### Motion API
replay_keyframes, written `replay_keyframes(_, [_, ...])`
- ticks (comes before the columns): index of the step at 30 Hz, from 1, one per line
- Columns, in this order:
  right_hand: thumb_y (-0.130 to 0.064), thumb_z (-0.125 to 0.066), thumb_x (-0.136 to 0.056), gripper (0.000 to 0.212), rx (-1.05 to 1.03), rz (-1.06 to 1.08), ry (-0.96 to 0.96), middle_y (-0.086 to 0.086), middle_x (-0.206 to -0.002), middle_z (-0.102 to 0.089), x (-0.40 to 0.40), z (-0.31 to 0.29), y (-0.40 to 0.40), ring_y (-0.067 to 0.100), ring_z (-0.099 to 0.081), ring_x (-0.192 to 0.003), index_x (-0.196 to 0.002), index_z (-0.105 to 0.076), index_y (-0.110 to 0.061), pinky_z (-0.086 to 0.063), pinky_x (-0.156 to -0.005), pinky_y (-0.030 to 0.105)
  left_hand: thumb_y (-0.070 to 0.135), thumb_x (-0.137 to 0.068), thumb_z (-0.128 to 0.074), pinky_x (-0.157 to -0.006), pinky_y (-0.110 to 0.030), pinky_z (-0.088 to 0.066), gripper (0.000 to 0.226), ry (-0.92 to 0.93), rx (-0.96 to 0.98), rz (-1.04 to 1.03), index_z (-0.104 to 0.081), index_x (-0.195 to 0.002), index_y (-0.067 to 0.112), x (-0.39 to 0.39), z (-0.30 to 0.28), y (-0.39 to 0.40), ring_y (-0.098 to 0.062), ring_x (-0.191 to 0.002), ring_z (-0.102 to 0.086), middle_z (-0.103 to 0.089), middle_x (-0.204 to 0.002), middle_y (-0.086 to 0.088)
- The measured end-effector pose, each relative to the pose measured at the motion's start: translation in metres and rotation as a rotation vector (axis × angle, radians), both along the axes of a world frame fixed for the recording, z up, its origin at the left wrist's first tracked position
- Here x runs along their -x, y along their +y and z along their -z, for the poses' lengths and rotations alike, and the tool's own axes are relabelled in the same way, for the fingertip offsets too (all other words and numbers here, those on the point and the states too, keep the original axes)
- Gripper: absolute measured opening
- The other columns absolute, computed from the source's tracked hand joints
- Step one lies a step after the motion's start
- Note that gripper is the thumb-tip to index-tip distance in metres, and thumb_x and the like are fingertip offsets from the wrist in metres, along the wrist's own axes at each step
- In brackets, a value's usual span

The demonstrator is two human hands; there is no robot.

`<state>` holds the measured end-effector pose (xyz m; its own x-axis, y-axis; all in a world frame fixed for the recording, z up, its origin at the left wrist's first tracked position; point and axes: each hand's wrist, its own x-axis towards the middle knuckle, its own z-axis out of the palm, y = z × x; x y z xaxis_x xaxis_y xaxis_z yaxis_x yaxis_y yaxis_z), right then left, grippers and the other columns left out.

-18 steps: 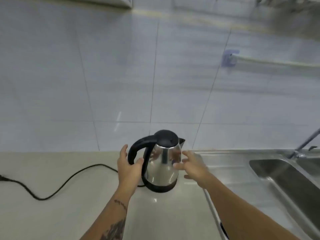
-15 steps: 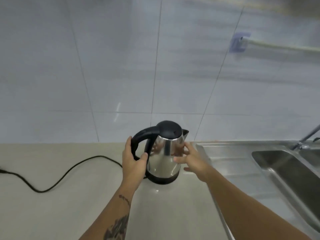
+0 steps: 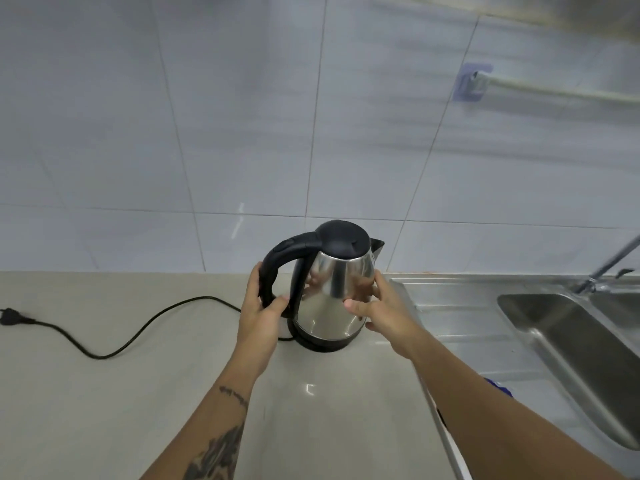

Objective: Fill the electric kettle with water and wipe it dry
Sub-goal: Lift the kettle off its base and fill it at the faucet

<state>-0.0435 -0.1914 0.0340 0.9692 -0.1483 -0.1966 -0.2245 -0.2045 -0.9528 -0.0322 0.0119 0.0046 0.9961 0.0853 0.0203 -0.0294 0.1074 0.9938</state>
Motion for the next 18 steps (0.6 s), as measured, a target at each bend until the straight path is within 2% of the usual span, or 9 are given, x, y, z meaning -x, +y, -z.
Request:
replay_keyframes(4, [-0.009, -0.078, -0.086, 0.048, 0.019, 0.013, -0.047, -0.012, -0.112, -0.065, 0.049, -0.003, -0.003, 0.005, -0.062, -0.106, -0.124, -0.057, -0.029, -0.052, -0.093, 0.035, 0.005, -0.094, -0.054, -0.086, -0.010, -0.037, 0.063, -0.015, -0.045, 0.024, -0.042, -0.143, 0.041, 0.041, -0.002, 0.003, 0.025, -0.105, -0.050, -0.056, -0.134, 0.022])
replay_keyframes(7, [-0.010, -0.079, -0.085, 0.052, 0.023, -0.004, -0.036, -0.017, -0.115, -0.062, 0.086, 0.008, -0.011, 0.001, -0.060, -0.106, -0.121, -0.056, -0.040, -0.050, -0.104, 0.041, 0.003, -0.093, -0.054, -0.093, -0.015, -0.039, 0.062, -0.001, -0.059, 0.022, -0.046, -0.141, 0.042, 0.079, 0.006, 0.000, 0.020, -0.109, -0.052, -0.059, -0.131, 0.024])
replay_keyframes(10, [-0.010, -0.080, -0.083, 0.051, 0.021, -0.011, -0.004, -0.017, -0.117, -0.062, 0.117, 0.020, -0.017, 0.007, -0.063, -0.110, -0.117, -0.057, -0.041, -0.049, -0.106, 0.042, 0.000, -0.093, -0.053, -0.098, -0.020, -0.039, 0.064, 0.037, -0.082, 0.032, -0.048, -0.131, 0.052, 0.117, 0.015, -0.006, 0.022, -0.108, -0.052, -0.060, -0.119, 0.038])
replay_keyframes(12, [-0.013, -0.081, -0.082, 0.054, 0.026, -0.005, 0.009, -0.016, -0.121, -0.063, 0.137, 0.031, -0.019, 0.016, -0.064, -0.118, -0.124, -0.056, -0.036, -0.048, -0.104, 0.041, -0.001, -0.092, -0.051, -0.106, -0.028, -0.038, 0.066, 0.049, -0.115, 0.060, -0.048, -0.132, 0.052, 0.136, 0.021, -0.008, 0.014, -0.120, -0.049, -0.059, -0.126, 0.033])
replay_keyframes(14, [-0.013, -0.082, -0.082, 0.054, 0.002, 0.010, 0.006, -0.013, -0.122, -0.063, 0.153, 0.041, -0.019, 0.019, -0.062, -0.120, -0.125, -0.056, -0.034, -0.048, -0.103, 0.042, -0.001, -0.092, -0.051, -0.113, -0.037, -0.034, 0.068, 0.055, -0.149, 0.085, -0.047, -0.134, 0.052, 0.149, 0.026, -0.008, 0.004, -0.130, -0.045, -0.055, -0.135, 0.026])
replay_keyframes(18, [-0.007, -0.081, -0.081, 0.062, -0.037, 0.034, 0.005, -0.011, -0.123, -0.062, 0.175, 0.054, -0.023, 0.018, -0.060, -0.119, -0.128, -0.053, -0.035, -0.049, -0.101, 0.040, 0.001, -0.093, -0.049, -0.113, -0.037, -0.033, 0.069, 0.099, -0.193, 0.116, -0.048, -0.127, 0.061, 0.165, 0.027, -0.013, 0.000, -0.132, -0.043, -0.055, -0.135, 0.026])
